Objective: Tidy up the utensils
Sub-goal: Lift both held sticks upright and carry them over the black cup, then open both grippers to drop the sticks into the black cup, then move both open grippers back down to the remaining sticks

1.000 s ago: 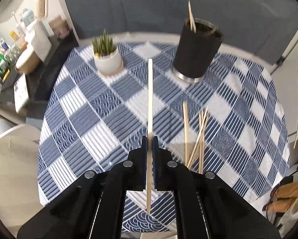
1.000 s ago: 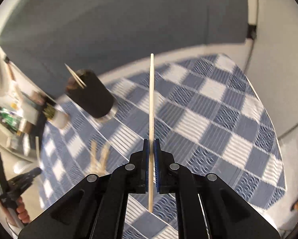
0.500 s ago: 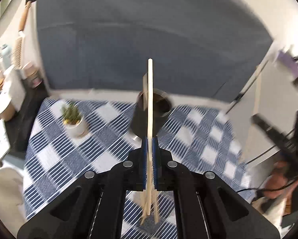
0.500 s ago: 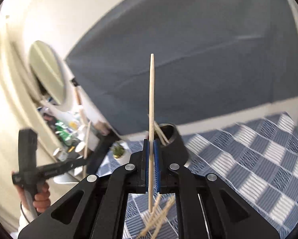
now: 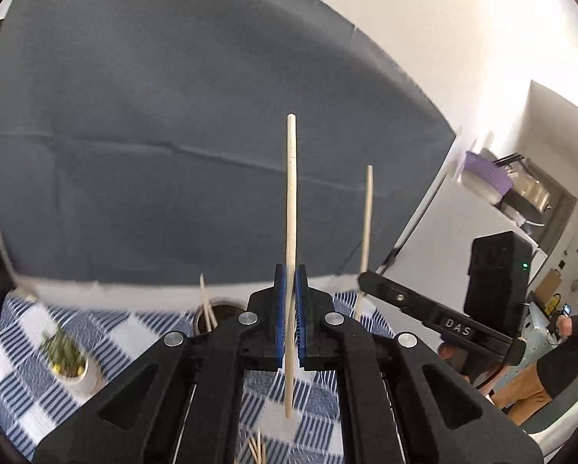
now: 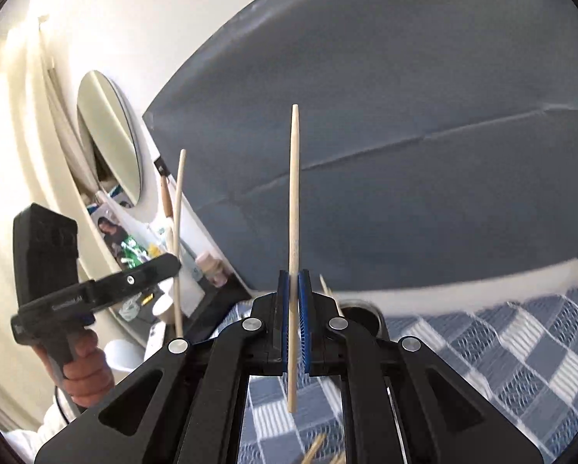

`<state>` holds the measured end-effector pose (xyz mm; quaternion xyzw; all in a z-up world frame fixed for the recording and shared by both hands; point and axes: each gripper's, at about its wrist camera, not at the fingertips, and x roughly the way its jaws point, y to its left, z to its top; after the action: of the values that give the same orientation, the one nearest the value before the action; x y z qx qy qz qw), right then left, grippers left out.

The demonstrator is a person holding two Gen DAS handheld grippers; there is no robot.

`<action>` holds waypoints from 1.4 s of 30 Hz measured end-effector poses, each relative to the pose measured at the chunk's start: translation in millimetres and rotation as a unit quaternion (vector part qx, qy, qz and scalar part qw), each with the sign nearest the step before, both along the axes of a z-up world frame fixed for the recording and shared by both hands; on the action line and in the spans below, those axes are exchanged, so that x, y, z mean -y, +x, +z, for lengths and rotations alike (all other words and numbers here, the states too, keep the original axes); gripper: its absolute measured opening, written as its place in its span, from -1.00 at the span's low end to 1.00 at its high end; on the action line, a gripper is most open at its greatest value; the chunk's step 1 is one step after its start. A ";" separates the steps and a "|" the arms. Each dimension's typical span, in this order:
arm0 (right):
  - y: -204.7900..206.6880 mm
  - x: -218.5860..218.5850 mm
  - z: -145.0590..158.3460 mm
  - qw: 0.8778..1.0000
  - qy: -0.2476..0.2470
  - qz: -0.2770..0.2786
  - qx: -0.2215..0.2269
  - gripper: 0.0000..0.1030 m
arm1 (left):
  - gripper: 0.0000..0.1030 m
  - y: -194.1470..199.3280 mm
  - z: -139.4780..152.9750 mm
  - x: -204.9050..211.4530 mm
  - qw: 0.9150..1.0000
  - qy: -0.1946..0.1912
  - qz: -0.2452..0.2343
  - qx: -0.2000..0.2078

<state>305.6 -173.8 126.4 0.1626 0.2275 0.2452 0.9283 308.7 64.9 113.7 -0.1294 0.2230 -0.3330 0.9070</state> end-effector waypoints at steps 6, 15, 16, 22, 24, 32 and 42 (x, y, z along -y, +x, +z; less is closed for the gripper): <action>47.8 -11.0 -18.5 1.000 0.014 -0.004 0.013 -0.91 | -0.90 49.9 -28.9 -0.8 0.998 -0.050 -0.024 0.005; 97.5 -32.7 -62.0 1.000 -0.027 -0.009 -0.001 -0.91 | -0.90 119.1 -88.7 -1.3 0.995 -0.092 -0.036 -0.031; 101.6 -35.4 -69.7 0.999 -0.037 -0.011 -0.005 -0.91 | -0.90 123.4 -94.6 0.3 0.995 -0.092 -0.035 -0.034; 104.0 -39.2 -102.9 0.998 -0.046 -0.016 -0.037 -0.83 | -0.89 138.0 -123.6 19.7 0.993 -0.080 -0.051 -0.066; 101.2 -35.0 -108.0 0.998 -0.044 -0.020 -0.045 -0.82 | -0.82 137.3 -128.4 23.5 0.994 -0.070 -0.043 -0.072; 68.0 -5.2 -89.1 0.995 -0.059 -0.073 -0.027 -0.34 | -0.01 111.0 -112.9 17.9 0.997 -0.047 -0.015 -0.062; 7.6 25.8 -57.9 0.990 -0.010 -0.139 -0.012 0.72 | 0.86 60.6 -88.5 -8.1 0.997 -0.039 0.037 -0.051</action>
<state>313.2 -199.7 68.4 0.1861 0.2167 0.1095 0.9521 369.2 73.0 25.2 -0.1899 0.2506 -0.3010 0.9003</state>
